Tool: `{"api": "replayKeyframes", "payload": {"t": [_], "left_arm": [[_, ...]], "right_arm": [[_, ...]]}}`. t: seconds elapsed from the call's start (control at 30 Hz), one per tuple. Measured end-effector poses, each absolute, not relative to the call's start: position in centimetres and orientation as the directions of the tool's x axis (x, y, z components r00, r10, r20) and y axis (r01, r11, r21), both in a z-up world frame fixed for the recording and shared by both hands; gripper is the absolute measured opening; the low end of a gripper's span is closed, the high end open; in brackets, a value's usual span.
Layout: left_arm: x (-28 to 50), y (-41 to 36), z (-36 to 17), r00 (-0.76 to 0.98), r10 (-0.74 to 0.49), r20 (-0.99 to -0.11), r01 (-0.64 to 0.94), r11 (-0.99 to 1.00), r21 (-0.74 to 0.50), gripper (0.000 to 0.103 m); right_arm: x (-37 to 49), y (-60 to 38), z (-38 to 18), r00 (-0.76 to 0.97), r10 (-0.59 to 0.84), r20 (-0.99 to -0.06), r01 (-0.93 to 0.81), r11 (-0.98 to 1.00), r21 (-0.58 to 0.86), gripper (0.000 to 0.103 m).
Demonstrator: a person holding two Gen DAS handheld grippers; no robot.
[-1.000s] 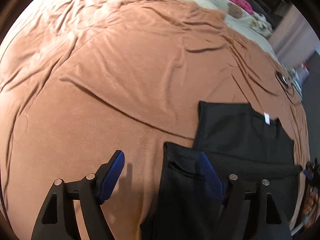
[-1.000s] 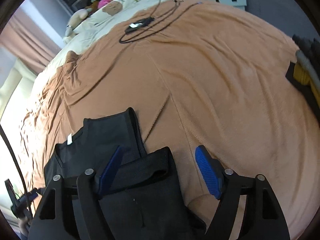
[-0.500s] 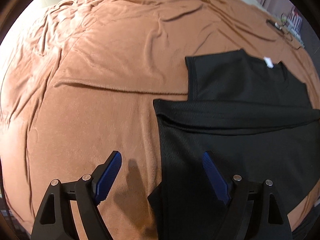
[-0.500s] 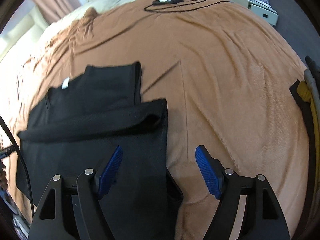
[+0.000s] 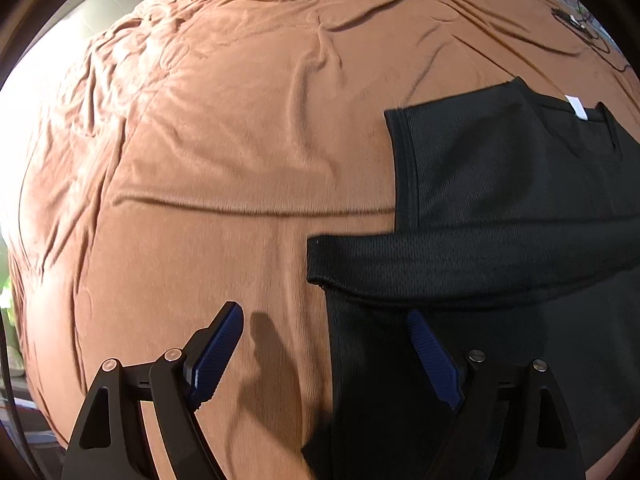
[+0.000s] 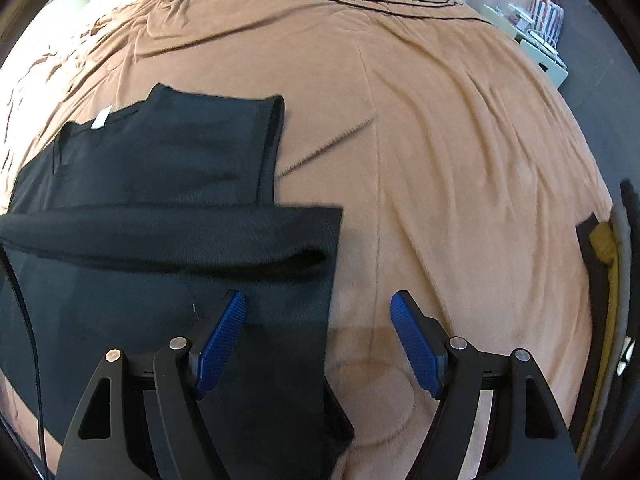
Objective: Fold small clothes
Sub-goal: 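Grasp the folded edge with the left gripper while the right gripper grasps it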
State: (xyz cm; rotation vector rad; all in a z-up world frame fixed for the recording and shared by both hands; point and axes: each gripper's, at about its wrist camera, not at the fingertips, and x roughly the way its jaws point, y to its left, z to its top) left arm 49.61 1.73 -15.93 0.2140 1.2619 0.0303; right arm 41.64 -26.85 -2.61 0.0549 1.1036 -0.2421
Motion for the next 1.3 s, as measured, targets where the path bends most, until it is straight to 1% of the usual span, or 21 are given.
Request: {"api": "replayKeyframes", "payload": {"t": [0.23, 0.4, 0.47, 0.53, 0.57, 0.63, 0.67, 0.73, 0.77, 0.83, 0.9, 1.0, 1.07, 1.13, 1.17, 1.23, 1.27, 1.3], "left_arm": [[53.0, 1.9, -15.6, 0.329, 0.176, -0.928, 0.067, 0.976, 0.209, 0.086], [54.8, 3.1, -15.3, 0.346, 0.165, -0.923, 0.005, 0.984, 0.178, 0.086], [55.2, 3.7, -15.0, 0.362, 0.143, -0.921, -0.023, 0.989, 0.144, 0.084], [55.0, 4.5, -14.4, 0.385, 0.117, -0.915, -0.049, 0.993, 0.107, 0.076], [54.8, 4.7, -14.2, 0.394, 0.104, -0.913, -0.051, 0.995, 0.091, 0.074], [54.3, 5.0, -13.8, 0.408, 0.07, -0.91, -0.047, 0.997, 0.056, 0.063], [54.0, 5.3, -13.7, 0.409, 0.044, -0.912, -0.042, 0.999, 0.029, 0.062], [53.2, 5.2, -13.4, 0.41, -0.003, -0.912, -0.034, 0.999, -0.019, 0.06], [52.7, 5.3, -13.2, 0.415, -0.027, -0.91, -0.025, 0.999, -0.041, 0.06], [52.2, 5.1, -13.0, 0.418, -0.051, -0.907, -0.015, 0.998, -0.063, 0.052], [52.1, 5.1, -13.2, 0.408, -0.083, -0.909, -0.012, 0.995, -0.097, 0.048], [52.0, 5.1, -13.5, 0.392, -0.112, -0.913, -0.024, 0.991, -0.132, 0.046], [52.4, 5.2, -14.0, 0.378, -0.139, -0.915, -0.038, 0.985, -0.166, 0.044], [52.7, 5.1, -14.4, 0.36, -0.134, -0.923, -0.049, 0.986, -0.162, 0.036], [52.8, 5.0, -14.8, 0.351, -0.133, -0.927, -0.051, 0.986, -0.161, 0.035], [53.0, 4.9, -15.2, 0.342, -0.15, -0.928, -0.052, 0.983, -0.179, 0.029], [53.0, 4.8, -15.4, 0.341, -0.154, -0.927, -0.053, 0.982, -0.183, 0.028], [53.1, 4.7, -15.4, 0.343, -0.151, -0.927, -0.051, 0.983, -0.179, 0.026]], "right_arm": [[44.7, -26.8, -2.9, 0.45, -0.197, -0.871, 0.222, 0.969, -0.105, 0.074], [46.5, -27.6, -2.7, 0.472, -0.215, -0.855, 0.26, 0.961, -0.098, 0.074], [46.8, -28.0, -2.4, 0.495, -0.223, -0.84, 0.289, 0.954, -0.083, 0.066], [46.6, -28.2, -2.3, 0.513, -0.201, -0.835, 0.302, 0.952, -0.044, 0.063], [46.3, -28.2, -2.2, 0.524, -0.183, -0.832, 0.297, 0.955, -0.023, 0.062], [45.8, -27.8, -2.1, 0.541, -0.163, -0.825, 0.274, 0.962, -0.01, 0.057], [45.5, -27.8, -2.1, 0.548, -0.151, -0.823, 0.261, 0.965, -0.003, 0.056], [44.8, -28.0, -2.3, 0.558, -0.113, -0.822, 0.239, 0.97, 0.029, 0.05], [44.5, -28.2, -2.4, 0.561, -0.092, -0.823, 0.233, 0.971, 0.05, 0.049], [44.0, -28.6, -2.7, 0.564, -0.062, -0.823, 0.226, 0.971, 0.082, 0.048], [43.7, -28.9, -2.6, 0.572, -0.042, -0.819, 0.211, 0.973, 0.097, 0.048], [43.2, -29.3, -2.7, 0.581, -0.007, -0.814, 0.191, 0.973, 0.128, 0.039], [43.0, -30.1, -2.5, 0.578, 0.02, -0.816, 0.193, 0.968, 0.161, 0.038], [42.9, -30.6, -2.5, 0.578, 0.03, -0.816, 0.198, 0.964, 0.176, 0.038], [42.7, -30.8, -2.1, 0.577, 0.032, -0.816, 0.199, 0.964, 0.179, 0.038], [42.9, -31.0, -2.1, 0.575, 0.041, -0.817, 0.194, 0.963, 0.185, 0.038], [43.0, -31.0, -2.1, 0.574, 0.044, -0.818, 0.193, 0.963, 0.187, 0.037], [43.1, -30.9, -2.2, 0.573, 0.046, -0.818, 0.193, 0.963, 0.19, 0.033]]}}
